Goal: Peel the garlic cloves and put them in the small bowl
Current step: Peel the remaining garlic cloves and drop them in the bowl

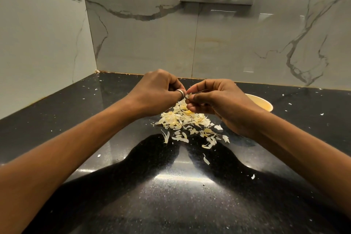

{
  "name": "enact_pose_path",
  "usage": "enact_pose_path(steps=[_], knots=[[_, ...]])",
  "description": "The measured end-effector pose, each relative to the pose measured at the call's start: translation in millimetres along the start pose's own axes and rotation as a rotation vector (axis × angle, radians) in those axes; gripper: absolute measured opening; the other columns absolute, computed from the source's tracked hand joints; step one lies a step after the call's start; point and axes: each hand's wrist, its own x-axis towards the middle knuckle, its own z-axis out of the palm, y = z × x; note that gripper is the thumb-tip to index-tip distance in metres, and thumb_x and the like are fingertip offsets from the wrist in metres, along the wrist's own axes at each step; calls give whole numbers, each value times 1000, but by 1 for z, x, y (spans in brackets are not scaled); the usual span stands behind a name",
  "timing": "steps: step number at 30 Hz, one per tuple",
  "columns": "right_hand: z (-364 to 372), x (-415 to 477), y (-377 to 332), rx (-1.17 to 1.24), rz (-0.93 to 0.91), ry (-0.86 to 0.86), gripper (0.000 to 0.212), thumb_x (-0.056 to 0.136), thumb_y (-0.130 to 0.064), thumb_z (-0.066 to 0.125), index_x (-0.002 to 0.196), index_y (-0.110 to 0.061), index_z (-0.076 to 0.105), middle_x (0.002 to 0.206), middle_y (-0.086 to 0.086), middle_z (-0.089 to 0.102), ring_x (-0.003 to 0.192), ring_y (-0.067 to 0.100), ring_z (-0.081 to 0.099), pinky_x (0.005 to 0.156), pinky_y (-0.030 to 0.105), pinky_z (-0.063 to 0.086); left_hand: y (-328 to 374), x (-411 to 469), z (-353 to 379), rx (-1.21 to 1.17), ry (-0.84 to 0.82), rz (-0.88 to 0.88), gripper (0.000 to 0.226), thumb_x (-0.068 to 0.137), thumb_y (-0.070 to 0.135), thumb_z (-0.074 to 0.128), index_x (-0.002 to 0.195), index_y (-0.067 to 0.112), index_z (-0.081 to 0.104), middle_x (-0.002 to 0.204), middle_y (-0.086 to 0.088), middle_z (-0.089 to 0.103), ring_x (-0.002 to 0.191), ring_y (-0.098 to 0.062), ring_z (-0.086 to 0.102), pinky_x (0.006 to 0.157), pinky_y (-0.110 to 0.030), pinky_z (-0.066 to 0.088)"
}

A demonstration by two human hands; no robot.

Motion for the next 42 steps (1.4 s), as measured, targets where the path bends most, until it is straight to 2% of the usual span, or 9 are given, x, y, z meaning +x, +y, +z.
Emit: enact_pose_path(steps=[8,12,17,21,24,27,31,37,42], knots=[[2,-4,-1,-10,2,11,11,97,1,58,107,4,63,105,25,70,79,23,74,68,27,62,2,0,-2,22,15,-21,8,94,17,66,89,17,71,71,2,68,62,-13,66,70,-44,61],[1,-2,1,-115,-53,48,9,98,-2,60,105,1,63,99,21,72,80,22,75,67,27,61,2,0,-3,60,27,-46,10,93,19,65,86,15,71,71,4,66,67,-14,66,74,-45,61],[-4,1,3,-437,-284,193,6,91,-5,69,94,-6,64,80,10,74,69,19,75,66,38,64,1,0,-2,118,29,-62,16,92,27,66,83,15,72,66,5,65,62,-14,64,72,-40,60],[-13,4,0,-754,-497,301,4,87,-14,73,88,-14,69,74,-3,70,64,9,69,67,31,61,-2,-1,0,151,10,-39,18,91,39,70,85,22,74,69,7,70,63,-7,66,68,-31,57],[-26,7,-6,-940,-567,342,5,88,-17,72,90,-14,74,76,-4,69,66,6,63,69,26,58,-1,-3,0,134,-21,-13,7,86,31,78,87,26,72,79,12,71,73,-1,67,76,-30,59],[-42,9,-16,-1076,-483,352,7,89,-17,71,91,-16,77,80,-2,70,71,10,63,73,28,56,2,-4,0,134,-14,6,18,84,21,80,81,30,64,79,16,65,74,1,63,77,-31,57],[-61,7,-30,-1177,-240,279,4,87,-19,75,90,-21,78,88,0,74,81,18,68,78,36,59,3,-4,0,164,7,-12,33,83,6,79,68,29,59,71,18,62,70,2,63,75,-36,59],[-77,4,-41,-1312,-24,229,11,86,-18,74,79,-26,75,77,-3,72,80,19,68,77,39,60,3,-3,0,215,33,-35,32,79,24,84,61,27,58,66,11,63,63,0,59,70,-27,52],[-78,4,-37,-1410,113,127,11,89,-17,69,94,-22,77,74,-3,69,84,20,67,67,29,54,3,-5,-1,271,102,-72,30,80,32,83,66,25,58,62,14,59,55,1,53,73,-30,51]])
